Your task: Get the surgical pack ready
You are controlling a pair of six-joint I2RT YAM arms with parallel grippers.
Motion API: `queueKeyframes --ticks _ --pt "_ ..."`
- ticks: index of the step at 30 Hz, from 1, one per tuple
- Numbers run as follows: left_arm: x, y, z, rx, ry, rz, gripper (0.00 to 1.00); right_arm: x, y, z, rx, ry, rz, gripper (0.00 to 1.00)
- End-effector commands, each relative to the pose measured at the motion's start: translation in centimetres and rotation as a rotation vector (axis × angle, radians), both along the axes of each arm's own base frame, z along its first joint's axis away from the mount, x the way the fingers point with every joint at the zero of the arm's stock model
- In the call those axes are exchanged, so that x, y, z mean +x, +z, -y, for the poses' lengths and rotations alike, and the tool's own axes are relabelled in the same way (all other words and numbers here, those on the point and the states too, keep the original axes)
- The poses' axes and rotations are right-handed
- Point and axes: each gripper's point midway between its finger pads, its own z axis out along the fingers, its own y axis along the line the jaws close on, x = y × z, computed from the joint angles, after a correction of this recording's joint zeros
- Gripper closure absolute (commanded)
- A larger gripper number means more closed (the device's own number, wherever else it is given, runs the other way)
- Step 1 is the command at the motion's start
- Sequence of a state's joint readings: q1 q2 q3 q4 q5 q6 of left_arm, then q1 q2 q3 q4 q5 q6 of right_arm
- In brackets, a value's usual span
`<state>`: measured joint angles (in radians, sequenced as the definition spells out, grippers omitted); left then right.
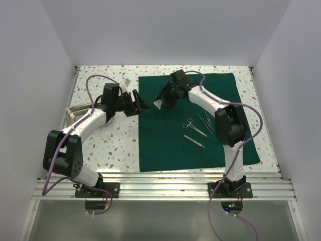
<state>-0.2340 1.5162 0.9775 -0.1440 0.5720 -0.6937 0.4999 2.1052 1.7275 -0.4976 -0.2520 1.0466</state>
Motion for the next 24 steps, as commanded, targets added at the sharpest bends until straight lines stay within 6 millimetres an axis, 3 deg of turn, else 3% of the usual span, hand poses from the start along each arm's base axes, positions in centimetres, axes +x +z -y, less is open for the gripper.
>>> queueKeyframes --ticks 1,4,11,24 --pt "2.3 4.8 1.0 -0.017 0.039 0.167 0.28 -0.4 5.7 -2.4 0.204 -0.083 0.015 0.46" --pt "2.7 5.2 1.7 -0.028 0.050 0.181 0.29 -1.0 6.4 -2.8 0.236 -0.123 -0.001 0.46" --pt "2.7 3.6 2.9 -0.009 0.053 0.135 0.32 -2.0 8.4 -3.6 0.281 -0.162 0.005 0.48" --pt "4.2 3.8 2.8 -0.005 0.109 0.149 0.39 -3.3 8.5 -3.9 0.306 -0.157 -0.024 0.48"
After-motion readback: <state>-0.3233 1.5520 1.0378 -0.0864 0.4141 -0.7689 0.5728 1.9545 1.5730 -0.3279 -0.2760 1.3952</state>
